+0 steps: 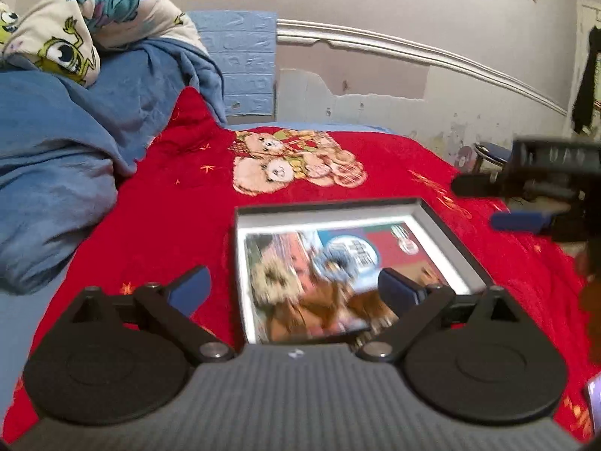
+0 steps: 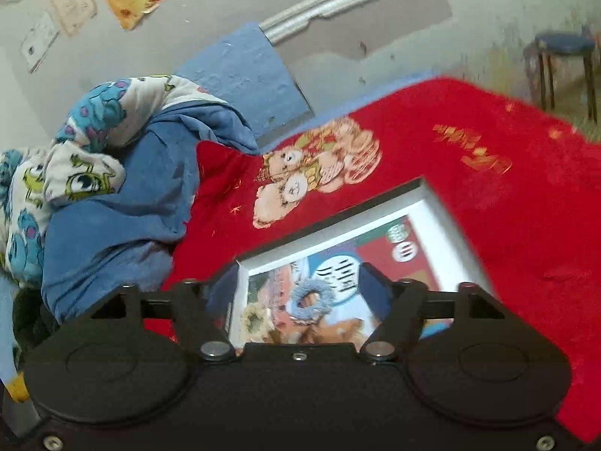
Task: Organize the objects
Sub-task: 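Lower the scrunchies into the box and open both tools, then move both open tools back to the remaining scrunchies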
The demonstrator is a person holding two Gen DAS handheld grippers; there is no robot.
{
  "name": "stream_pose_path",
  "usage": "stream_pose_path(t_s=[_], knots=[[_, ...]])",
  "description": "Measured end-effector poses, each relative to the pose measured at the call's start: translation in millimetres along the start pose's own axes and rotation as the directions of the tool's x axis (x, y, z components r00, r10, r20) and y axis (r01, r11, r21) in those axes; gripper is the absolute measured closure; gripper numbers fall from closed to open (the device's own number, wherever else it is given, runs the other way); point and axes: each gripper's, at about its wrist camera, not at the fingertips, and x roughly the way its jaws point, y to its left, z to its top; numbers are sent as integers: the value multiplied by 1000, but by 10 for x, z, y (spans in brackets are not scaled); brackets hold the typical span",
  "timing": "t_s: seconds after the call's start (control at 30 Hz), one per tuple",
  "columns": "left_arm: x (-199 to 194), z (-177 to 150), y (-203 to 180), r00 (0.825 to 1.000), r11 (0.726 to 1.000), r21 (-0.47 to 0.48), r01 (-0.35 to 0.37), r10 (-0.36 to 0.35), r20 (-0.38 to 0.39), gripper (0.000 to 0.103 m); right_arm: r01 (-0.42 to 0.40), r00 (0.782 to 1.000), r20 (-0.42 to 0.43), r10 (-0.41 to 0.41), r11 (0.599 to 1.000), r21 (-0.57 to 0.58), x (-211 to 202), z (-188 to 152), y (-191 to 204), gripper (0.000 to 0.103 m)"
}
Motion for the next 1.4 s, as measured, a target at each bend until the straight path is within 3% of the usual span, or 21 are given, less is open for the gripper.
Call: stream_pose_path(t_s=[0.13, 0.3, 0.43, 0.73, 0.9, 1.03, 1.17, 1.4], knots=[[-191, -325, -88, 991, 995, 15, 95, -96, 91, 3, 56, 996, 70, -49, 993, -103, -400, -209, -117, 16], [171, -397, -160, 995, 995, -70, 78, -73, 70, 3, 133, 984, 135, -120, 987, -90, -488, -557, -395, 15], [413, -465, -215, 996, 992, -91, 86, -83, 38, 4, 71, 997, 45, -68, 996, -53, -231, -578, -569, 22], [719, -665, -455, 990, 991, -17, 134, -134, -38, 11, 25, 998, -67, -20, 996, 82, 229, -723, -894, 29], [786, -697, -499, 991, 992, -28, 121, -122, -46, 18, 15, 995, -102, -7, 997, 79, 312, -748, -937, 36], [841, -714, -510, 994, 996, -25, 90, -91, -68, 34, -21, 990, -140, 32, 997, 81, 342, -779, -900, 37], [928, -743, -534, 993, 999, -8, 52, -53, -108, 80, -14, 989, -150, 19, 999, 37, 345, -801, -815, 39], [901, -736, -608, 994, 999, 44, 26, -22, -103, 89, -25, 983, -181, 26, 1000, 5, 414, -875, -753, 51]])
